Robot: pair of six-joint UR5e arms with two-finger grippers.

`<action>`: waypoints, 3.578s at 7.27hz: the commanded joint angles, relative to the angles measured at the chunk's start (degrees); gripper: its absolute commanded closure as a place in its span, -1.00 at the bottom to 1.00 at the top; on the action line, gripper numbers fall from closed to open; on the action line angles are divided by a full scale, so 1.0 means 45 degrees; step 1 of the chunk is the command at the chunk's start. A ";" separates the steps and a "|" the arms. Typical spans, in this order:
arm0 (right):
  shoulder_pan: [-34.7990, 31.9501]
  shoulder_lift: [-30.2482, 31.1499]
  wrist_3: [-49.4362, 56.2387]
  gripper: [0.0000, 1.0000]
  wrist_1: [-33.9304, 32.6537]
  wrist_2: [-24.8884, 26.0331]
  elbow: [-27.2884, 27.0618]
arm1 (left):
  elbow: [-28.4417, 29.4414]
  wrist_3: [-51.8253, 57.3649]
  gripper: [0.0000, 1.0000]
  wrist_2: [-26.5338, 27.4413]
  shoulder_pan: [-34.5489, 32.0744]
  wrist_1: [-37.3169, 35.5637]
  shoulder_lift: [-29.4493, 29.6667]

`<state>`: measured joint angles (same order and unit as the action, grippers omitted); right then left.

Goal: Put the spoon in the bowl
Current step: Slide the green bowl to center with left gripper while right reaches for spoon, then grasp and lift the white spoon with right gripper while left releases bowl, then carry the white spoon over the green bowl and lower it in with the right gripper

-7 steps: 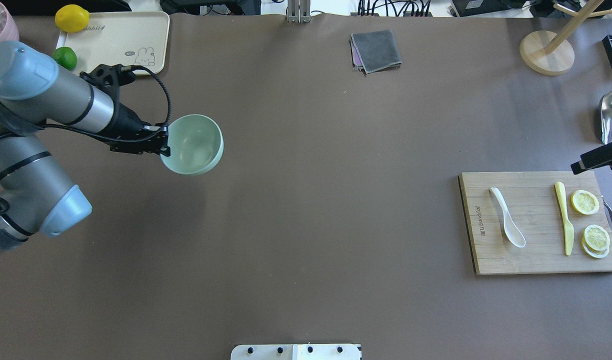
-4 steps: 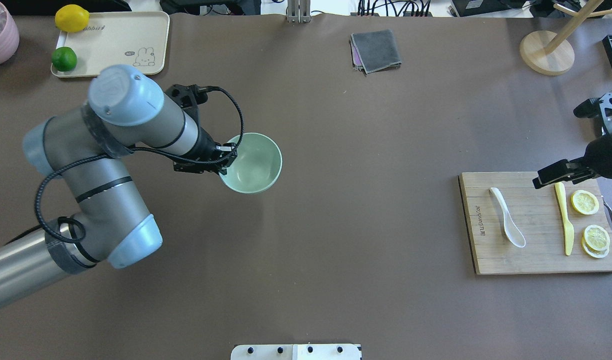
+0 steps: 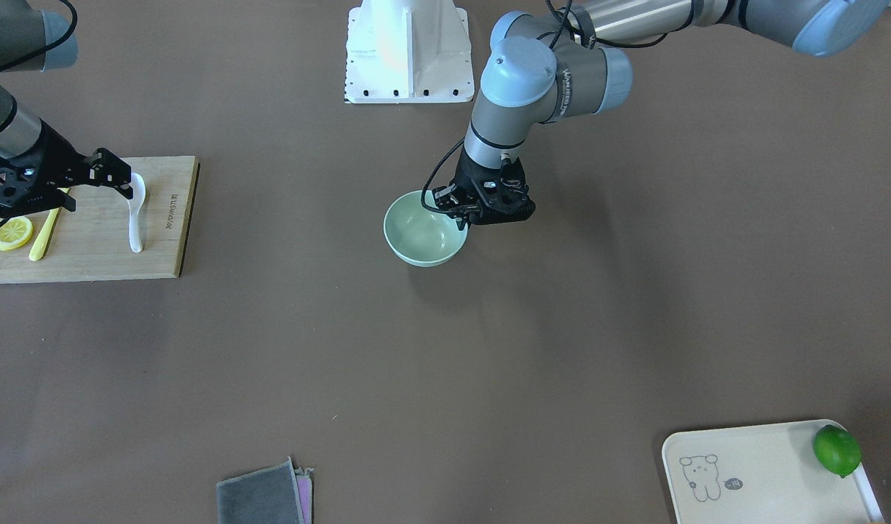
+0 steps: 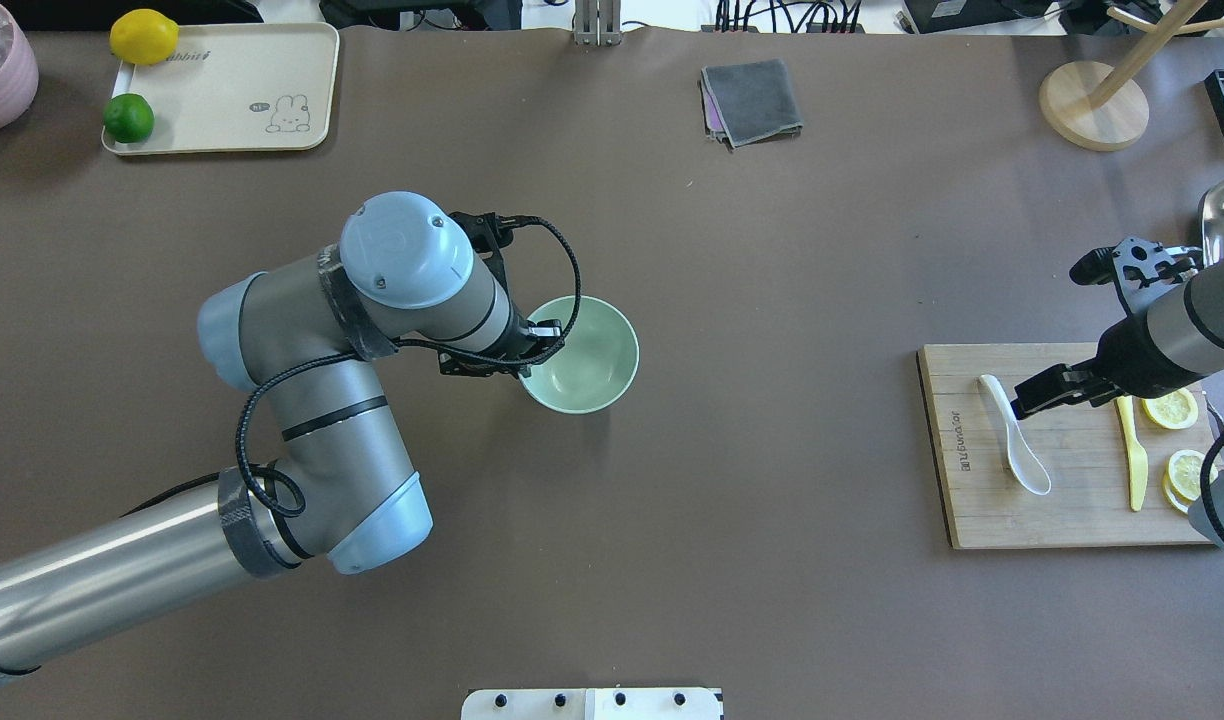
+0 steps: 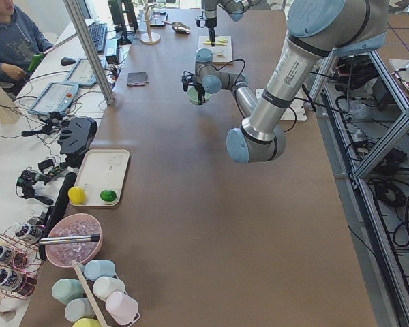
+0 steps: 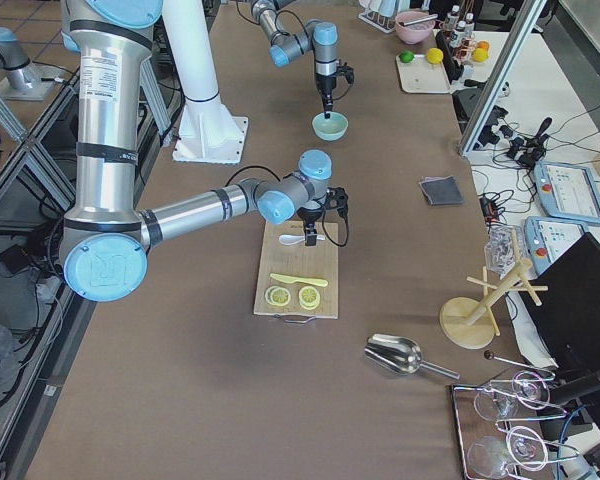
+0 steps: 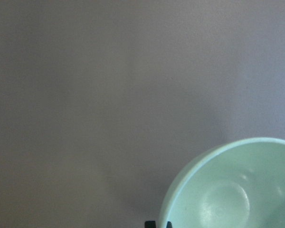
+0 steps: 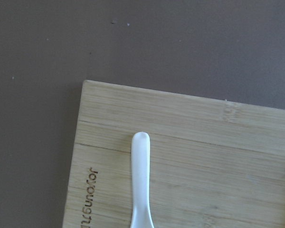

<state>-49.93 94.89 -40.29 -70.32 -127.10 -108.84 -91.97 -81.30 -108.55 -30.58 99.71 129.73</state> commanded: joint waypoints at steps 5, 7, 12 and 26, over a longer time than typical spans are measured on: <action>0.0821 -0.0968 -0.0535 -0.70 -0.0018 0.0373 0.0963 | 0.1219 -0.0273 1.00 0.0293 0.0624 0.0030 0.0919; 0.0880 -0.1009 -0.0558 -0.23 -0.0018 0.0530 0.1160 | 0.1219 -0.0254 1.00 0.0274 0.0624 0.0030 0.0860; 0.0861 -0.1009 -0.0539 1.00 0.0001 0.0627 0.1238 | 0.1102 -0.0254 -0.97 0.0293 0.0624 0.0030 0.0879; 0.3513 -1.0326 -1.0067 1.00 -0.2792 0.5053 0.3718 | -0.2277 1.1680 -0.97 -0.4296 -0.6876 -0.0419 -0.6191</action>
<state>-36.46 49.41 -82.24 -82.79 -108.47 -92.75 -102.55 -29.05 -127.73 -61.42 97.79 101.83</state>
